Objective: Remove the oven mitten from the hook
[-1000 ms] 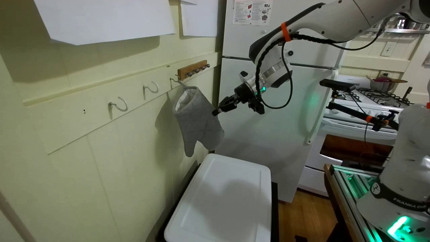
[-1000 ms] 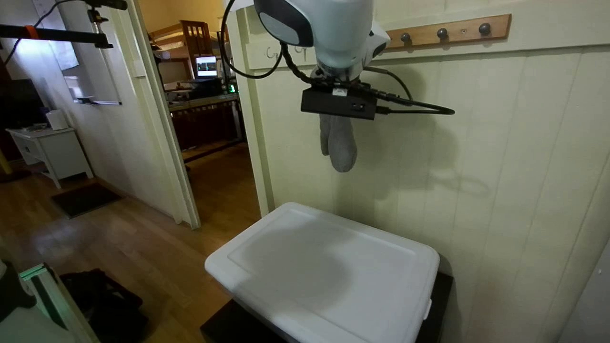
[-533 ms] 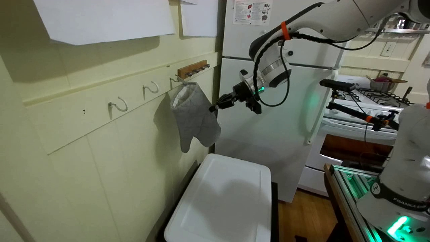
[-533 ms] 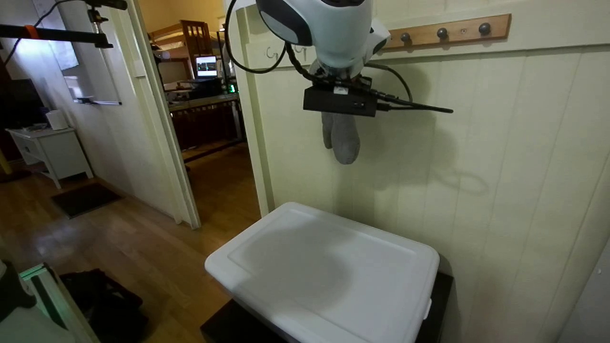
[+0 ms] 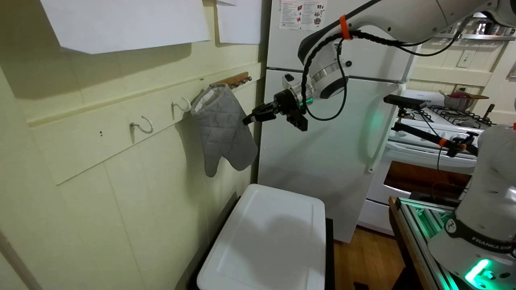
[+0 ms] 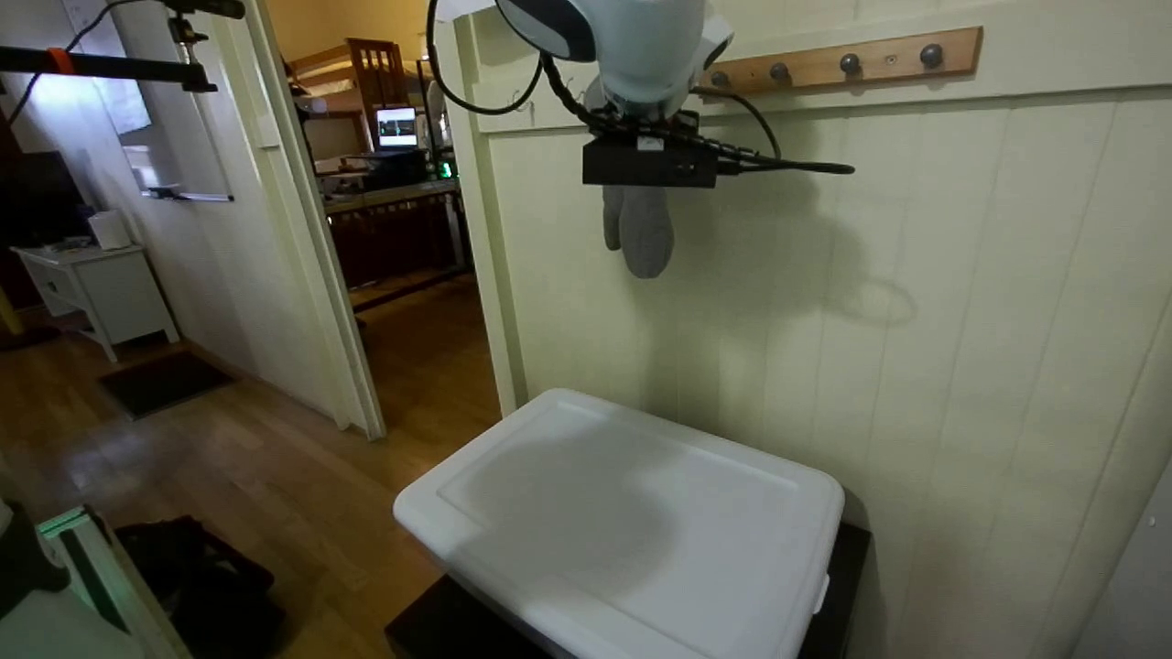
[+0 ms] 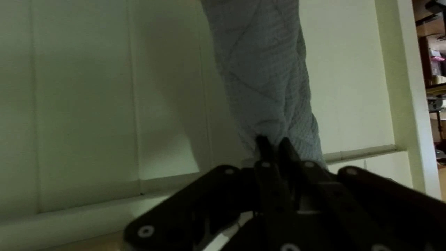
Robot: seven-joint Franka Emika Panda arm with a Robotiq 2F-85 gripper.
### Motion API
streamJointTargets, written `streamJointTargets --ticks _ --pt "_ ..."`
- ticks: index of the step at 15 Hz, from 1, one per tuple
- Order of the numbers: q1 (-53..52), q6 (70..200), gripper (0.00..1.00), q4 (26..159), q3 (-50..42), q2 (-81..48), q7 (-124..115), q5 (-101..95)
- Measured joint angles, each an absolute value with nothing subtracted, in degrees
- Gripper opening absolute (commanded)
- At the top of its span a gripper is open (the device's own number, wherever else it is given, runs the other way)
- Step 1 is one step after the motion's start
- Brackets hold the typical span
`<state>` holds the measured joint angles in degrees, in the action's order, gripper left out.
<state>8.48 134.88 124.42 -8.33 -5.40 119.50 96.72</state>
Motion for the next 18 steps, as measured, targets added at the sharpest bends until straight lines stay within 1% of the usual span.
streamJointTargets --ticks 6,10,18 --pt "8.7 135.4 0.02 125.7 -8.8 -1.5 125.7 100.7" --pt "9.3 135.8 0.02 128.9 -9.9 1.7 128.2 102.0" --pt "10.4 134.5 0.02 134.2 -10.5 4.6 131.5 91.2"
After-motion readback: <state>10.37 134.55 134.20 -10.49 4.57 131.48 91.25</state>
